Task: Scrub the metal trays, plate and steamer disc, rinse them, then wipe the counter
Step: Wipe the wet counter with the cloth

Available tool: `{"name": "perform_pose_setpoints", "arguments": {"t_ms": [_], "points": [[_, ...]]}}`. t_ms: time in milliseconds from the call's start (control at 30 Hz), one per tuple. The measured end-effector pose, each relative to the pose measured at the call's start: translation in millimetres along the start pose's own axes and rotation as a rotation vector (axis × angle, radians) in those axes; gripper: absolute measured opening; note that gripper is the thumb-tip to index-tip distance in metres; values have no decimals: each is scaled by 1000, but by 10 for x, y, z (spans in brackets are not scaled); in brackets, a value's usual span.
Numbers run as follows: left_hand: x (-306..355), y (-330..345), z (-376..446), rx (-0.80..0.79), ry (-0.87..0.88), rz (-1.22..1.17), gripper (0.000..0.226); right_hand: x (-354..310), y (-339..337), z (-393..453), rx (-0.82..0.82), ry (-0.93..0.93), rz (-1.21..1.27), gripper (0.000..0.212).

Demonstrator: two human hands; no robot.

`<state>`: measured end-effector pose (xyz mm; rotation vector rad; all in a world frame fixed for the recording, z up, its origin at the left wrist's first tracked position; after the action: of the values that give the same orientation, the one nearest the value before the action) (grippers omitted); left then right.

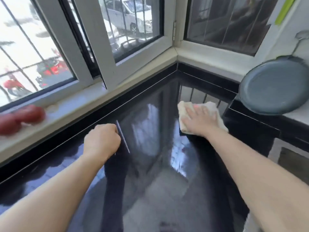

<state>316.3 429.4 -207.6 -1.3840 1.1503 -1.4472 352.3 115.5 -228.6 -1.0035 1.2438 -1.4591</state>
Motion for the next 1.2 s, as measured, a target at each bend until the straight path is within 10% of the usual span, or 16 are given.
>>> {"name": "perform_pose_setpoints", "arguments": {"t_ms": [400,633,833,1200], "points": [[-532,139,-1617,244,18,-97,31,-1442,87,-2907,-146,-433,160,61],[-92,185,-2565,207,324,-215,39,-116,-323,-3828,-221,304,211,42],[475,204,-3073,152,421,-321,44,-1213,-445,-4613,-82,78,198,45],[1821,771,-3690,-39,777,-349,46,1727,-455,-6116,-77,534,18,51]]}}
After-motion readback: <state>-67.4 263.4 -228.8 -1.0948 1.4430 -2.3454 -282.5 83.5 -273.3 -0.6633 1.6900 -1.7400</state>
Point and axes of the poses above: each hand's wrist, its own z-axis towards the middle knuckle, its own y-axis out of the palm, x = y × z, the point moved 1 cm from there along z, towards the middle knuckle, and after that the axes turned 13 degrees about y, right-handed, at the moved point
